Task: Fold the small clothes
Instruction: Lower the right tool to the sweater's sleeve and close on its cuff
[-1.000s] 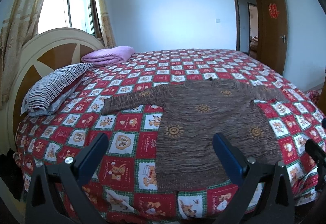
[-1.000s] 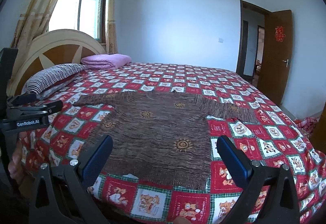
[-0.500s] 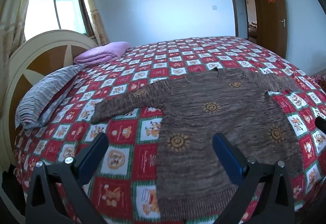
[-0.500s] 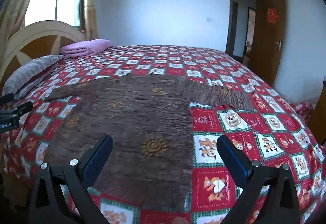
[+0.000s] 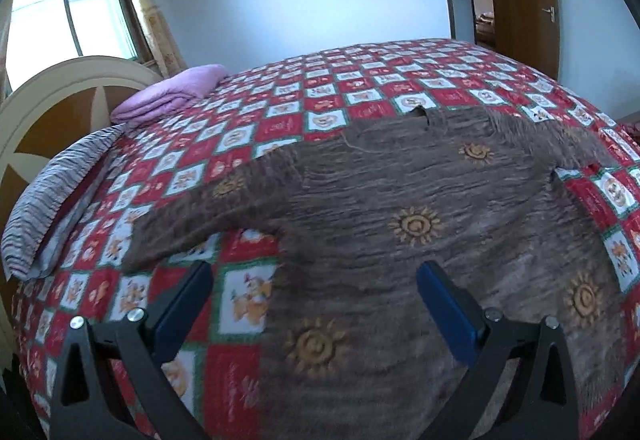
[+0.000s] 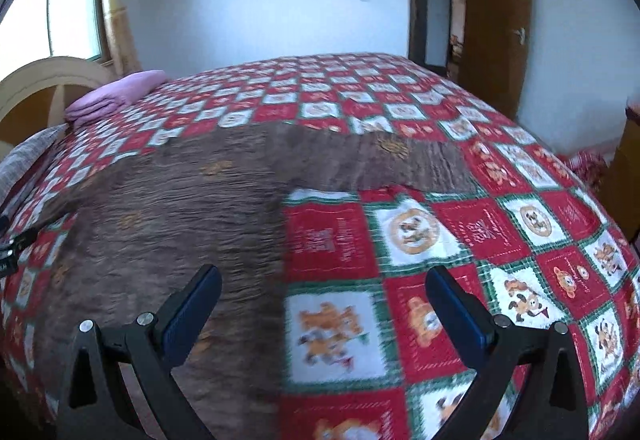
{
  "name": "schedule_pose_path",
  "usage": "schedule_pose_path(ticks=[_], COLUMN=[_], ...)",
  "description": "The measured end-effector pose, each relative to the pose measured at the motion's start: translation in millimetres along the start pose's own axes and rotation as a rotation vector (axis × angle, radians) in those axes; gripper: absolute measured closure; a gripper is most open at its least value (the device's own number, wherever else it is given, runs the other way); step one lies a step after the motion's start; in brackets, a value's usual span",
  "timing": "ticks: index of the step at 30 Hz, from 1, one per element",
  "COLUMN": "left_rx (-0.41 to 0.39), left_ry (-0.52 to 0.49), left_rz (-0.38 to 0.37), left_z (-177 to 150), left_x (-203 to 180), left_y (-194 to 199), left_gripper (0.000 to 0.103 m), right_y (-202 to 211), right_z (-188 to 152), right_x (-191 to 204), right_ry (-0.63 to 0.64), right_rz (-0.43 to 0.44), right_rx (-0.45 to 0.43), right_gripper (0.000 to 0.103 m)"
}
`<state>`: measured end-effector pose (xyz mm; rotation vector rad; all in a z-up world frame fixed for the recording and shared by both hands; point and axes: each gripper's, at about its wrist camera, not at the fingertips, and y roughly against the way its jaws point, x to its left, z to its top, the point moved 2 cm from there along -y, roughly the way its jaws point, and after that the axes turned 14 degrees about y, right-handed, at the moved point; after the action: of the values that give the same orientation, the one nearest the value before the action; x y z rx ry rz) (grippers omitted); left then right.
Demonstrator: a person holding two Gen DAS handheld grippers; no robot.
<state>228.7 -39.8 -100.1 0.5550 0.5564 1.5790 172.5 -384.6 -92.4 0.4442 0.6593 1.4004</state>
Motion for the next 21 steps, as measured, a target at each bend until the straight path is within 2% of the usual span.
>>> schedule_pose_path(ticks=[7, 11, 14, 16, 18, 21], left_rx=[0.026, 0.053, 0.083, 0.093, 0.104, 0.128], left_ry=[0.008, 0.02, 0.03, 0.032, 0.038, 0.055], left_rz=[0.038, 0.074, 0.095, 0.113, 0.124, 0.139], left_z=[21, 27, 29, 31, 33, 36], left_x=[-11, -9, -8, -8, -8, -10], left_y=[-59, -89, -108, -117, -125, -138], left_gripper=[0.0, 0.0, 0.0, 0.0, 0.0, 0.0], right_y=[-36, -56, -72, -86, -102, -127], right_z=[5, 8, 12, 17, 22, 33], right_x=[-67, -110, -141, -159, -174, -191], right_ry=[-0.139, -0.199, -0.235, -0.246, -0.267, -0.291], right_rz=[-0.016, -0.036, -0.068, -0.076, -0.07, -0.045], right_rx=[0.052, 0.084, 0.094, 0.105, 0.119, 0.12], right_gripper=[0.003, 0.025, 0.027, 0.033, 0.043, 0.048])
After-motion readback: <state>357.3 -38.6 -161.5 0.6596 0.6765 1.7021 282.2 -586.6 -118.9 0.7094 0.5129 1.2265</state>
